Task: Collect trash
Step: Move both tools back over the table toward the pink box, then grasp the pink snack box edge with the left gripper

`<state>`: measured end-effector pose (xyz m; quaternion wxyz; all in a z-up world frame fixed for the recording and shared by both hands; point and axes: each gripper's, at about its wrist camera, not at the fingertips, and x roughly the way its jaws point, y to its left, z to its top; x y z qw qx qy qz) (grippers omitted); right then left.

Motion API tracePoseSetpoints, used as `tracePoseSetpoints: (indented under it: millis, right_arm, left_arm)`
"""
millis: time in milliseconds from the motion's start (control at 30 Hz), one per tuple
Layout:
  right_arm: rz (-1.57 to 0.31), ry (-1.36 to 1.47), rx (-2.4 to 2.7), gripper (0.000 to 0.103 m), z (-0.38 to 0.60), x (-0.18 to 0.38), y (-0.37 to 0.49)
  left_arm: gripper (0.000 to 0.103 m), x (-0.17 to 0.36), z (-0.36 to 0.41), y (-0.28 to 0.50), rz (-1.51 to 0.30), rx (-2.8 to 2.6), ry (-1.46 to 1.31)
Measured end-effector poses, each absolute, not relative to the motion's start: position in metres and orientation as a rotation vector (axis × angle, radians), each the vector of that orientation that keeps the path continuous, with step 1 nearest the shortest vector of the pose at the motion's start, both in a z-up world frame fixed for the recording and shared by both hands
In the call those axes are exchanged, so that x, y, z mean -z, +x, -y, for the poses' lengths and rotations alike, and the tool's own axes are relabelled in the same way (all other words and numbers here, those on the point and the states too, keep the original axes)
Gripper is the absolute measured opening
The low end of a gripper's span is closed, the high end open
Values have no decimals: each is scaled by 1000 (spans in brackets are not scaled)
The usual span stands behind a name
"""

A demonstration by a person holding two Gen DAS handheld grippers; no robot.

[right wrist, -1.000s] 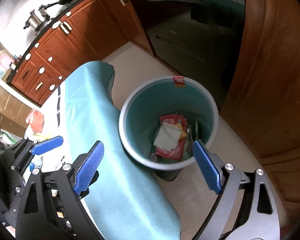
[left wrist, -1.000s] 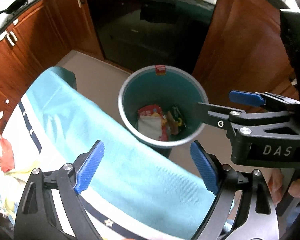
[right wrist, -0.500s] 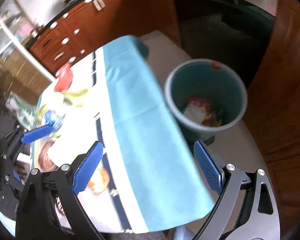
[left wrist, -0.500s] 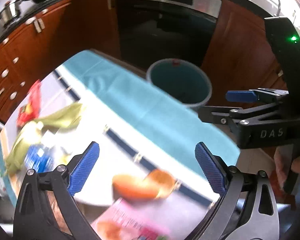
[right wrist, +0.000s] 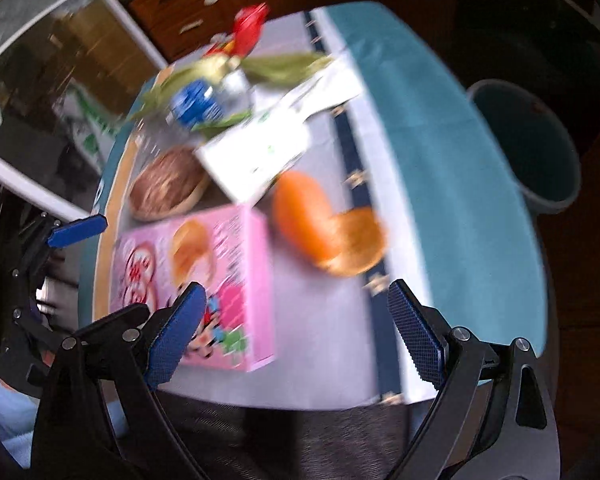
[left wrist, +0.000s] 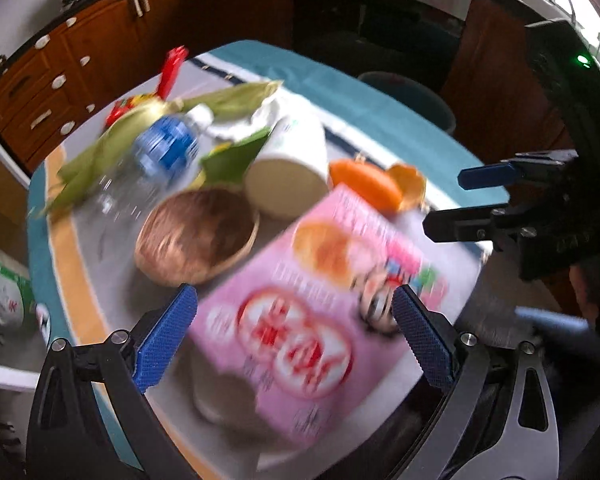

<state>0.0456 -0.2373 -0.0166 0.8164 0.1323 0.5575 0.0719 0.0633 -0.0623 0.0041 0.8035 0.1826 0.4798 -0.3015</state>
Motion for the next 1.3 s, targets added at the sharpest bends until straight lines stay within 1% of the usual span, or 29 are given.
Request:
tracePoseSetpoints:
  millis: [167,300,567,800,967,1067,1100,1200,1233,1300]
  right_arm:
    - [-1237,240,-200,89,207,28,44]
    - [-1265,222,-229,89,191,35,45]
    - [-1304,253,-260,89,175,46,50]
    - [-1306,257,-289,89,165,49,56]
    - [-1307,252,-302,89,151,50,60]
    - [-1311,256,-301,89,152,51,60]
    - [-1310,264,-301,89,153,51,60]
    - [-1313,281,-300,89,159,52,60]
    - [-1311,282,-302,89,159,52,60]
    - [-1302,286,-306,89,159,50,59]
  left_arm:
    - [98,5,27,41,-1033,652,346]
    - [98,16,14,27,-1050,677,334]
    - [98,29,16,17,-1055,779,288]
    - [98,52,28,22,-1099,815,230]
    - [98,58,35,26,-1110,835,177]
    - [84,57,38,23,-1079,806,200]
    - [76,56,38,22,-1068,791,215]
    - [61,54,37,19,-1069,774,236]
    - [59,53,37,17,-1065,774,238]
    - [50,48,38,11,-1043,762,268]
